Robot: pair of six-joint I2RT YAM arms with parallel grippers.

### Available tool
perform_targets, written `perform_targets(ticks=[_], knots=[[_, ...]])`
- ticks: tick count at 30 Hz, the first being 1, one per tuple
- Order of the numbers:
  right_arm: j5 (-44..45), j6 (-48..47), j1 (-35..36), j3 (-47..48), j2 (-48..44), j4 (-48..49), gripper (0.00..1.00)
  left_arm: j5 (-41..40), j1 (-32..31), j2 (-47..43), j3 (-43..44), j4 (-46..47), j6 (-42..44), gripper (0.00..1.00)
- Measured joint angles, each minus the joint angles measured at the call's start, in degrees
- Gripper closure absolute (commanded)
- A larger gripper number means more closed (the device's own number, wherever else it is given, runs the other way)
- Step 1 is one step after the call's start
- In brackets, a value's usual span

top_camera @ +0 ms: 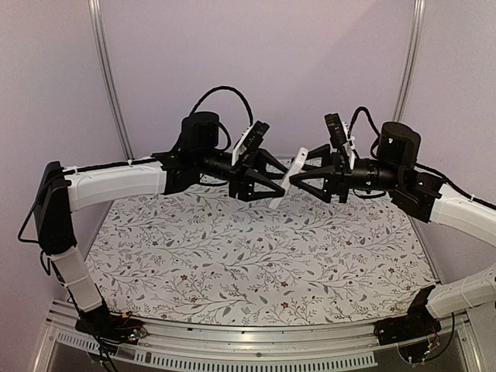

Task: Load the batteries into the remote control
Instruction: Pass from the left arm to the right

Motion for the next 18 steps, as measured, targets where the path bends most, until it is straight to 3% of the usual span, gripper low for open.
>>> perform_targets(ticks=[5, 8, 13, 18], knots=[[0.0, -0.2, 0.0, 0.3, 0.3, -0.4, 0.44, 0.0, 0.0, 0.0, -0.1, 0.0, -0.5, 0.65], [0.0, -0.2, 0.0, 0.8, 0.6, -0.9, 0.35, -0.1, 0.1, 0.1, -0.1, 0.1, -0.7, 0.65], [0.0, 0.0, 0.2, 0.9, 1.0, -1.3, 0.34, -0.4, 0.1, 0.7, -0.1, 0.8, -0.6, 0.66], [0.6, -0.2, 0.2, 1.0, 1.3, -1.5, 0.49, -0.6, 0.1, 1.0, -0.1, 0.9, -0.8, 0.61]])
